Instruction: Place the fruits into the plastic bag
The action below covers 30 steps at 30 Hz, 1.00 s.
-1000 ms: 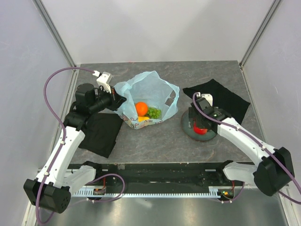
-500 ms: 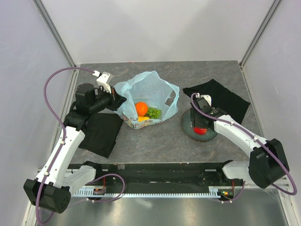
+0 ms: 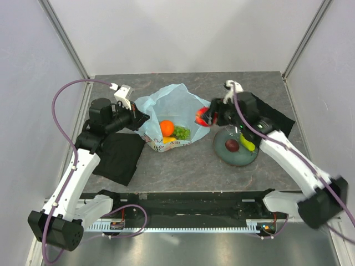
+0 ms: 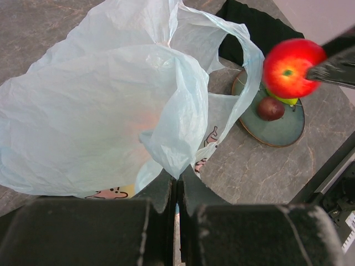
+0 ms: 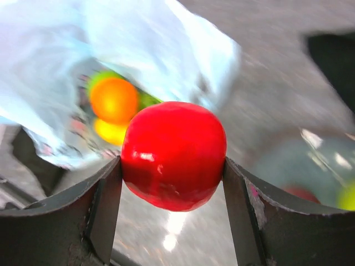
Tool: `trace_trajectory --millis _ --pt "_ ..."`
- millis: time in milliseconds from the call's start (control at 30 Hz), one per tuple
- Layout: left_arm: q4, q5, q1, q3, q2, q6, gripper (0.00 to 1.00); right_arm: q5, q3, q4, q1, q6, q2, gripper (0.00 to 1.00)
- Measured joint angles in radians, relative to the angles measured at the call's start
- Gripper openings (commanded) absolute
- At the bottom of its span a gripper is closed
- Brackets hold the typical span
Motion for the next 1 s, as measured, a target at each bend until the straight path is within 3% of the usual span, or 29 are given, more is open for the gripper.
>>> trace_trajectory --millis 200,400,533,600,633,833,1000 --pt "0.000 0.001 0.000 0.000 0.003 0.000 0.02 -0.085 0.224 0.210 0.126 0.012 0.425 0.29" --pt "0.000 0.001 0.000 0.000 0.006 0.000 0.02 -0.135 0.473 0.293 0.232 0.023 0.722 0.42" --pt "0.000 0.001 0.000 -0.003 0.006 0.000 0.01 -0.152 0.559 0.334 0.269 0.037 0.821 0.82" --pt "0.000 0.001 0.000 -0.004 0.006 0.000 0.02 -0.156 0.568 0.344 0.275 0.043 0.846 0.97" --pt "0.000 0.001 0.000 -0.004 0.006 0.000 0.02 -0.155 0.568 0.343 0.277 0.049 0.850 0.98" --pt "0.000 0.001 0.000 -0.005 0.006 0.000 0.02 -0.125 0.516 0.352 0.275 0.029 0.811 0.98" --pt "0.000 0.001 0.000 -0.005 0.006 0.000 0.02 -0.045 0.338 0.334 0.263 -0.004 0.603 0.98"
